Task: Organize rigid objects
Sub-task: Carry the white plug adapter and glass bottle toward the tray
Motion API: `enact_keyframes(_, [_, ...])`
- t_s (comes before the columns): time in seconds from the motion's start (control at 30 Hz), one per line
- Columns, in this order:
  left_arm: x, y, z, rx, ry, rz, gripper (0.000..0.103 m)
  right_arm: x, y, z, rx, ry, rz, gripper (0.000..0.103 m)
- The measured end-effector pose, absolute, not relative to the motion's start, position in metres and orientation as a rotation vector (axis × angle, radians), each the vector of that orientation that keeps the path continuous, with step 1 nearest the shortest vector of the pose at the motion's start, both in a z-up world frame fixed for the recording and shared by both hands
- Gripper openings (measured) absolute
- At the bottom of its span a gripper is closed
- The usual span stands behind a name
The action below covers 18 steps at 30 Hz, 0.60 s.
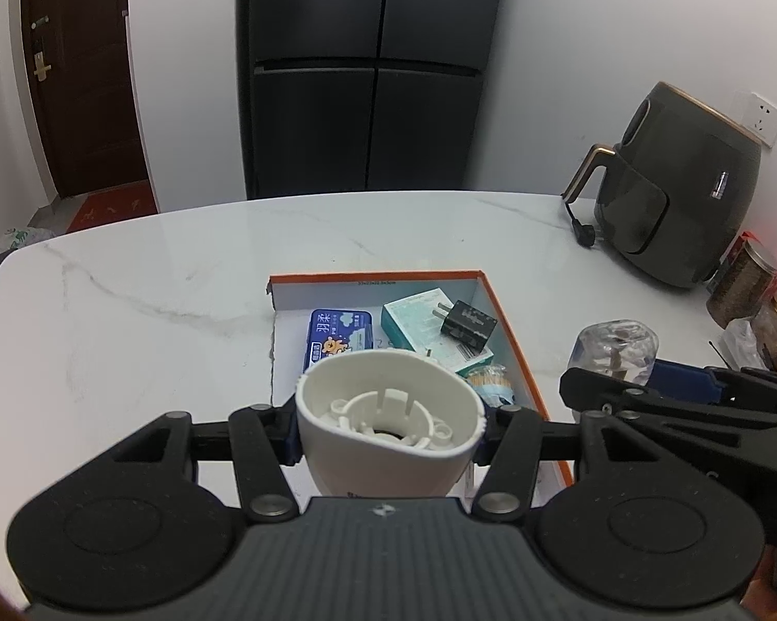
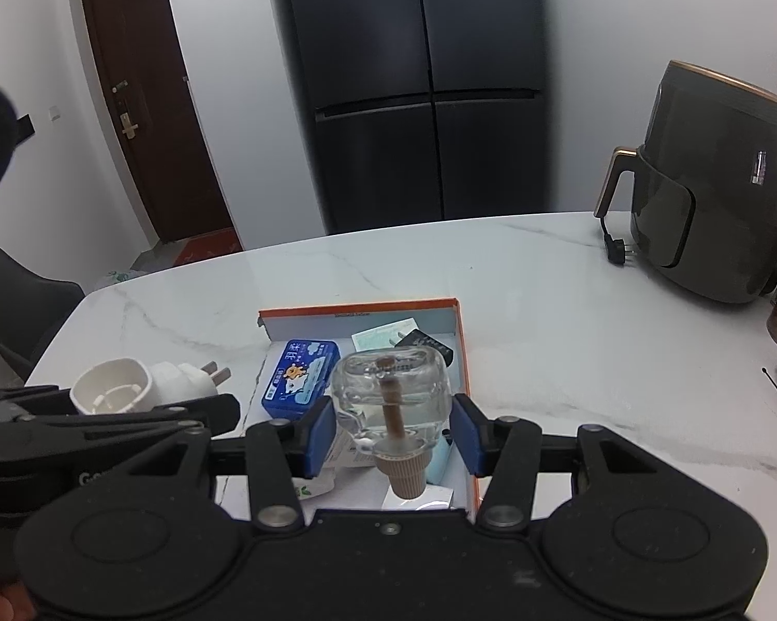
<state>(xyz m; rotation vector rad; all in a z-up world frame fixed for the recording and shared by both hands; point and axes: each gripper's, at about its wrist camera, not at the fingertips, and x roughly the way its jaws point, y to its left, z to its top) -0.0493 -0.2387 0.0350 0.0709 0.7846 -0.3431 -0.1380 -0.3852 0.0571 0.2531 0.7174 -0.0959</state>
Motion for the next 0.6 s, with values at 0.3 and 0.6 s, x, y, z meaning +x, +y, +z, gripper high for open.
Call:
enact_keyframes(0.3, [-0.032, -0.242, 0.019, 0.069, 0.829, -0.361, 0.056, -0.11, -0.394, 0.045, 0.249, 0.762, -0.094, 0.059])
enact_keyframes(0.6, [-0.041, -0.251, -0.002, 0.086, 0.892, -0.422, 0.056, -0.083, -0.401, 0.017, 0.276, 0.879, -0.093, 0.059])
